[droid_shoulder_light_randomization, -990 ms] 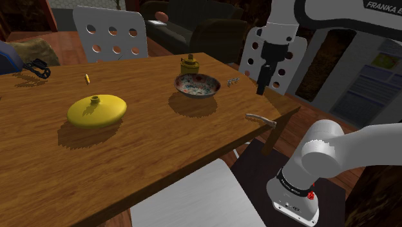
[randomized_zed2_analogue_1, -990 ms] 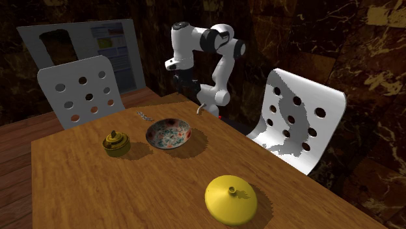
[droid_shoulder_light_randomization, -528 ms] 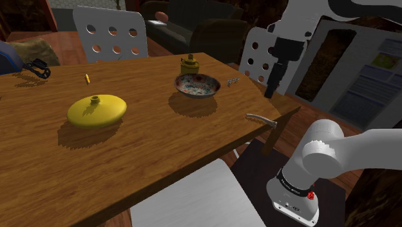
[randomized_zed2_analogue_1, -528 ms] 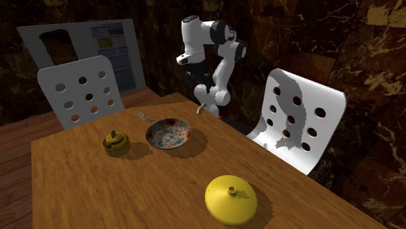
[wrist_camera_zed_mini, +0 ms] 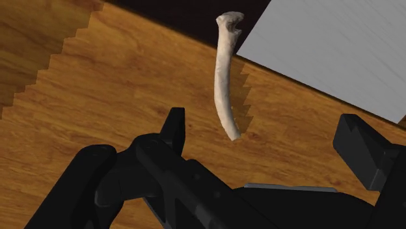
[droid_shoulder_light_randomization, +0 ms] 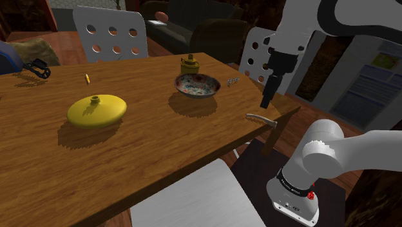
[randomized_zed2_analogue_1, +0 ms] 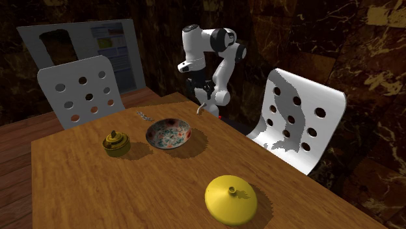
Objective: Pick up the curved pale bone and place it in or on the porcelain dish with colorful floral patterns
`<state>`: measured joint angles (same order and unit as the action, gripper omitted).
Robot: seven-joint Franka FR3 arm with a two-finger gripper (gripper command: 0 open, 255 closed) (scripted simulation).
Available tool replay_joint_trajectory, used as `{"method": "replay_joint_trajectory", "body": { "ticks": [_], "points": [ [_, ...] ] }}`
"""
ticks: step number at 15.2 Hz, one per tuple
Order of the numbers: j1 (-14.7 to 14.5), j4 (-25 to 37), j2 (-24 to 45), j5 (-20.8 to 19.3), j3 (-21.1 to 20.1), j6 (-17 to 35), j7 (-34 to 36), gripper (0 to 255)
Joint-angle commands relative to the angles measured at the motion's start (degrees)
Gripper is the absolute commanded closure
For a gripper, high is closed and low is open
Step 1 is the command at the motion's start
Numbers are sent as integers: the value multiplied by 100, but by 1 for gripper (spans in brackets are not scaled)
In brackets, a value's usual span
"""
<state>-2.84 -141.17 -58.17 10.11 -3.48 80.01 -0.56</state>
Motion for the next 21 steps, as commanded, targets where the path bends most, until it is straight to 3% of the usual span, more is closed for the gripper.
{"method": "replay_joint_trajectory", "body": {
  "ticks": [1, 6, 7, 16, 17, 19, 21],
  "points": [
    [-14, -27, -87, -1, -24, 16, 0, 0],
    [-17, -27, -87, -2, -23, 17, 2, 0],
    [-16, -25, -86, -3, -22, 16, 1, 255],
    [-2, -42, 1, 20, -10, 3, 25, 255],
    [-2, -42, 1, 20, -9, 3, 25, 0],
    [-63, -644, -580, -379, -241, 431, -185, 0],
    [-95, -797, -670, -422, -259, 536, -190, 0]
  ]
}}
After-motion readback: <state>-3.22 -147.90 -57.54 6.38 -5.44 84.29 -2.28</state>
